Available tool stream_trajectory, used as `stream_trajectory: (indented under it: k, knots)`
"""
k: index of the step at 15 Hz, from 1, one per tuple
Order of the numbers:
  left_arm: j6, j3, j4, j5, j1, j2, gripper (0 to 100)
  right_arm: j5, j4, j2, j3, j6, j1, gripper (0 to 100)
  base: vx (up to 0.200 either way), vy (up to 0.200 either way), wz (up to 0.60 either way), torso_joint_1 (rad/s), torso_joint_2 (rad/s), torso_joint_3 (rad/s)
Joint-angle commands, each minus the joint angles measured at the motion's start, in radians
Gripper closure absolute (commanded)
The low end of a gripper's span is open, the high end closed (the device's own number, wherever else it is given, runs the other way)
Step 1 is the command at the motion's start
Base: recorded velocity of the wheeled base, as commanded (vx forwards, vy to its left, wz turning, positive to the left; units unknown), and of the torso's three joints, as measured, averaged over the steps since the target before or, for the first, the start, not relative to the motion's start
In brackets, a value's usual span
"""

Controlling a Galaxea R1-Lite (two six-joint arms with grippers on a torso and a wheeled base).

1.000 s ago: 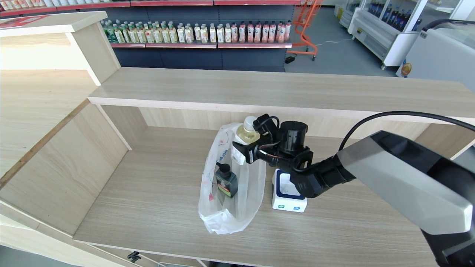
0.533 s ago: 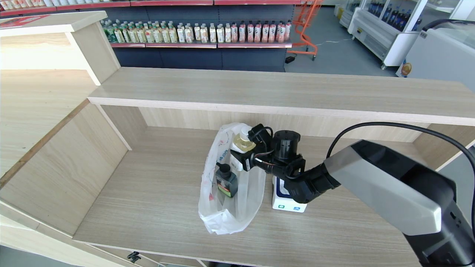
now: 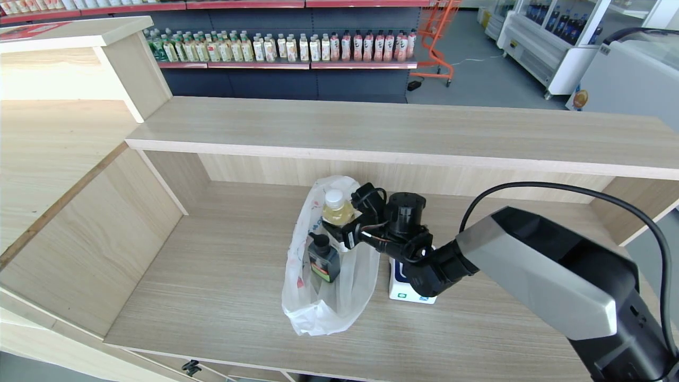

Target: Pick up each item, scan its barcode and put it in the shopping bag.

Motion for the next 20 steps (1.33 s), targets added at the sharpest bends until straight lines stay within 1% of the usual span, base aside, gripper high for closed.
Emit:
stream_trajectory:
  k: [1, 4, 6, 7, 9, 12, 13, 14, 17, 18, 19, 20]
  knots:
    - [0.000, 0.002, 0.000, 0.000, 0.000, 0.000, 0, 0.005, 0.005, -0.007, -0.004, 0.005, -0.002, 0, 0.000, 0.000, 0.00, 0.000, 0.00, 0.000]
    - [0.000, 0.000, 0.000, 0.000, 0.000, 0.000, 0, 0.008, 0.005, -0.105, 0.012, 0.114, -0.009, 0, 0.000, 0.000, 0.00, 0.000, 0.00, 0.000]
    - [0.000, 0.000, 0.000, 0.000, 0.000, 0.000, 0, 0.005, 0.015, -0.208, 0.088, 0.180, -0.032, 0, 0.000, 0.000, 0.00, 0.000, 0.00, 0.000]
    - [0.000, 0.000, 0.000, 0.000, 0.000, 0.000, 0, 0.008, 0.030, -0.309, 0.213, 0.232, -0.069, 0, 0.000, 0.000, 0.00, 0.000, 0.00, 0.000]
    - [0.000, 0.000, 0.000, 0.000, 0.000, 0.000, 0, 0.014, 0.042, -0.464, 0.432, 0.251, -0.129, 0, 0.000, 0.000, 0.00, 0.000, 0.00, 0.000]
    - [0.000, 0.000, 0.000, 0.000, 0.000, 0.000, 0, 0.014, 0.074, -0.659, 0.614, 0.278, -0.196, 0, 0.000, 0.000, 0.00, 0.000, 0.00, 0.000]
    - [0.000, 0.000, 0.000, 0.000, 0.000, 0.002, 0, 0.014, 0.090, -0.710, 0.647, 0.286, -0.210, 0, 0.000, 0.000, 0.00, 0.000, 0.00, 0.000]
    - [0.000, 0.000, 0.000, 0.000, 0.000, 0.000, 0, 0.013, 0.137, -0.851, 0.723, 0.309, -0.247, 0, 0.000, 0.000, 0.00, 0.000, 0.00, 0.000]
    - [0.000, 0.000, 0.000, 0.000, 0.000, 0.000, 0, -0.019, 0.320, -1.233, 0.957, 0.269, -0.341, 0, 0.000, 0.000, 0.00, 0.000, 0.00, 0.000]
    - [0.000, 0.000, 0.000, 0.000, 0.000, 0.000, 0, -0.053, 0.346, -1.309, 1.013, 0.257, -0.364, 0, 0.000, 0.000, 0.00, 0.000, 0.00, 0.000]
    - [0.000, 0.000, 0.000, 0.000, 0.000, 0.000, 0, -0.119, 0.394, -1.467, 1.127, 0.249, -0.408, 0, 0.000, 0.000, 0.00, 0.000, 0.00, 0.000]
    - [0.000, 0.000, 0.000, 0.000, 0.000, 0.000, 0, -0.131, 0.463, -1.627, 1.222, 0.248, -0.450, 0, 0.000, 0.000, 0.00, 0.000, 0.00, 0.000]
